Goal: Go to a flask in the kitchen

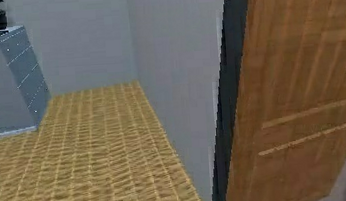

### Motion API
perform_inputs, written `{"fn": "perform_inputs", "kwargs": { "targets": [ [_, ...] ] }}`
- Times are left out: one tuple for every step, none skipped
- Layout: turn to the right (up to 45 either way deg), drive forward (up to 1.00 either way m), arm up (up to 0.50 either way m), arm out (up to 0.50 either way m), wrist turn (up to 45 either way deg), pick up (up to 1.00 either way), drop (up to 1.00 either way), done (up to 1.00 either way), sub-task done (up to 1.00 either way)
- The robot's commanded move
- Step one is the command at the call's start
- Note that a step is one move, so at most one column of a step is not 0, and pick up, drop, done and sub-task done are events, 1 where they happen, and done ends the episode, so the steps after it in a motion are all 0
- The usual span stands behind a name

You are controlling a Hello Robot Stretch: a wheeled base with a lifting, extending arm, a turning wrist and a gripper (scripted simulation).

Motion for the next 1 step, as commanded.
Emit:
{"fn": "perform_inputs", "kwargs": {
  "targets": [
    [45.0,0.00,0.00,0.00,0.0,0.00,0.00,0.00,0.00]
  ]
}}
